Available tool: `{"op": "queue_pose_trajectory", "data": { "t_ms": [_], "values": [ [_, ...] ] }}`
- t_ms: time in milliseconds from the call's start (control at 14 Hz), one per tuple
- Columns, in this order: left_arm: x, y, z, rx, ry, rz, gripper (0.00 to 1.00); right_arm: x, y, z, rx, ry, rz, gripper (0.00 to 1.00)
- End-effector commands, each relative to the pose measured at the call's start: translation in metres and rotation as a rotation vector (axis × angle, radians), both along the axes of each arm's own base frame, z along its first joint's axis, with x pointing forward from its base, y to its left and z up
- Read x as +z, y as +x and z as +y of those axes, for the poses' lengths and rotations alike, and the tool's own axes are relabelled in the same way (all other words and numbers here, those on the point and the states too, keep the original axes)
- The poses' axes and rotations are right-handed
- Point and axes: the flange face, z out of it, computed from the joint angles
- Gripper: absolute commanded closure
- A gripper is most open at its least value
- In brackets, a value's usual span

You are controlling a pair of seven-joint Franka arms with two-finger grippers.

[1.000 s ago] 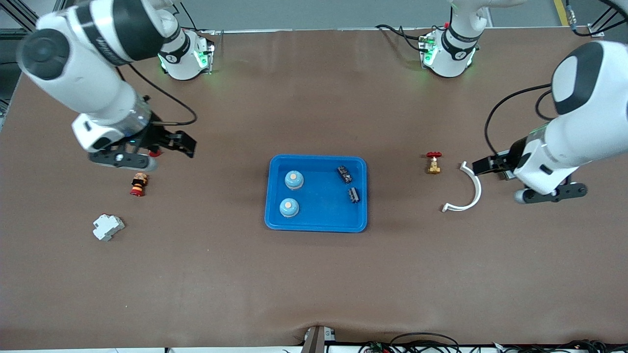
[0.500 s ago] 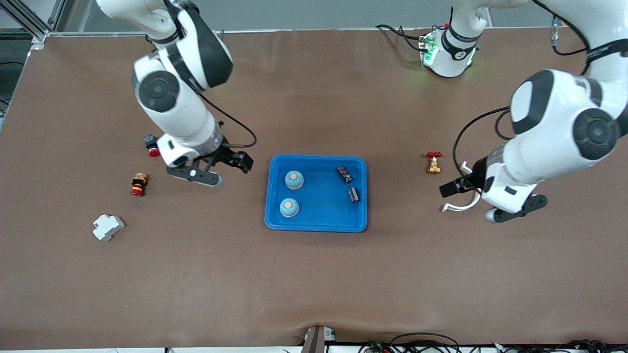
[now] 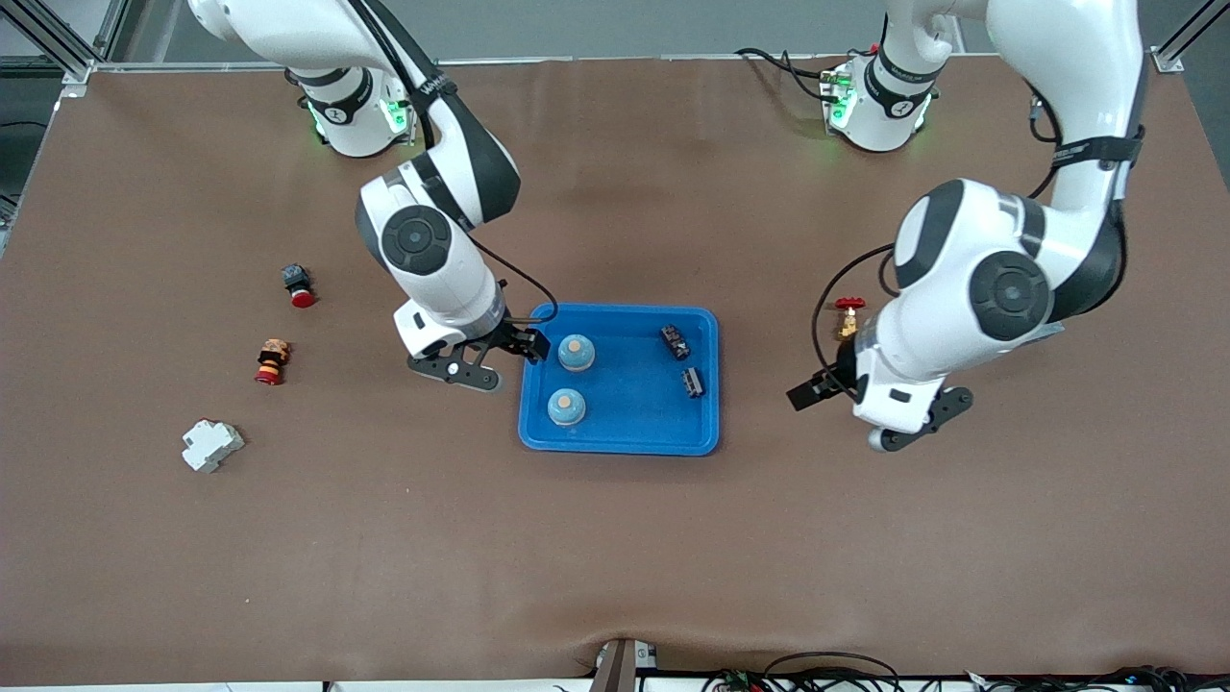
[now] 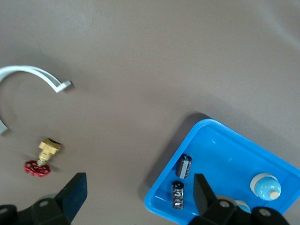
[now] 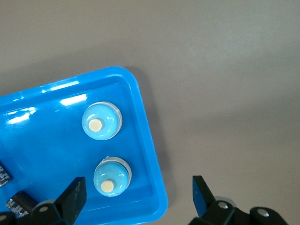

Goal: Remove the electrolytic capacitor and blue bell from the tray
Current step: 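Move the right gripper to the bells while the left gripper reaches capacitors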

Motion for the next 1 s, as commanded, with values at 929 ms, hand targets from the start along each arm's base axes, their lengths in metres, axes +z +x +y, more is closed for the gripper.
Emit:
{"op": "queue_pose_trajectory", "data": {
  "t_ms": [929],
  "values": [
    [-0.103,-0.033,-0.137,0.218,0.085,0.028,0.00,-0.109,-0.040,0.084,-0.046,-0.057,-0.048,0.00]
  ]
}}
